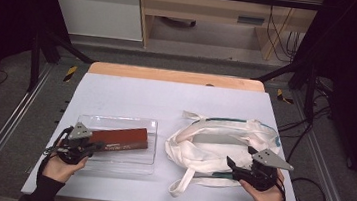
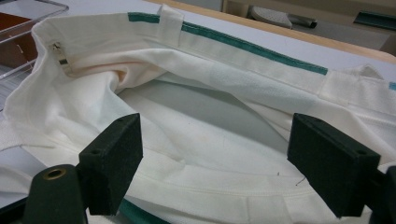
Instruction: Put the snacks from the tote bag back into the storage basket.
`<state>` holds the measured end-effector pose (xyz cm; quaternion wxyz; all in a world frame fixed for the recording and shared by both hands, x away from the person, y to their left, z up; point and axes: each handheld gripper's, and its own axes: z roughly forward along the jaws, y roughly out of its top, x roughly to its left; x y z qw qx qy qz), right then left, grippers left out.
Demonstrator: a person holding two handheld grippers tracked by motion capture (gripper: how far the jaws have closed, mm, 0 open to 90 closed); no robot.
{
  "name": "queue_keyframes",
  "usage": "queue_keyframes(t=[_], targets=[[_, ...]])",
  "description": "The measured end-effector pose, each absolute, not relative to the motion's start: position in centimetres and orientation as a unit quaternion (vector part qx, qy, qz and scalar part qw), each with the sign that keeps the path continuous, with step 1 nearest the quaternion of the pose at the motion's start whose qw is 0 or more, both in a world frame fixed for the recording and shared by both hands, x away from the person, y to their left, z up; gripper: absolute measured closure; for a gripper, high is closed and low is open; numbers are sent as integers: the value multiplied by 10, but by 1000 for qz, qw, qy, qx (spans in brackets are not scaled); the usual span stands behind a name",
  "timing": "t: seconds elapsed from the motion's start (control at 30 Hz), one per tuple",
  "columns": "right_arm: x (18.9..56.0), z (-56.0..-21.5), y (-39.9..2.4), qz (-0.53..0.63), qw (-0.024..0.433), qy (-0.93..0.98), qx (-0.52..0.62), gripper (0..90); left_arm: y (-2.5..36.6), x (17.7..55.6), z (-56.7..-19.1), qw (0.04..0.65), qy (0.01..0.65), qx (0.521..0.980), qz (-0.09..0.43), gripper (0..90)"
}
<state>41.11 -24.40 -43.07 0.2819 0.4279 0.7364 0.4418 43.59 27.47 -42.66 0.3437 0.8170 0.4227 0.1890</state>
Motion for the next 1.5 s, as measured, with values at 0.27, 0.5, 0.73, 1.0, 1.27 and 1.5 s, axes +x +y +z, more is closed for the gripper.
queue_keyframes(t=[0.27, 0.5, 0.73, 1.0, 1.27, 1.5], targets=[[411, -431, -244, 442, 282, 737, 427, 186, 274, 436, -425, 341, 435, 810, 196, 879], [411, -430, -244, 442, 281, 736, 428, 187, 276, 435, -423, 337, 440, 806, 206, 898], [411, -431, -244, 442, 282, 737, 427, 187, 277, 440, -423, 335, 457, 798, 207, 898], [411, -430, -244, 442, 282, 737, 426, 187, 277, 441, -425, 334, 460, 796, 209, 898], [410, -430, -244, 443, 282, 736, 427, 187, 282, 432, -416, 366, 449, 782, 230, 802], [408, -428, -248, 447, 286, 730, 430, 185, 300, 423, -404, 420, 456, 738, 268, 632]])
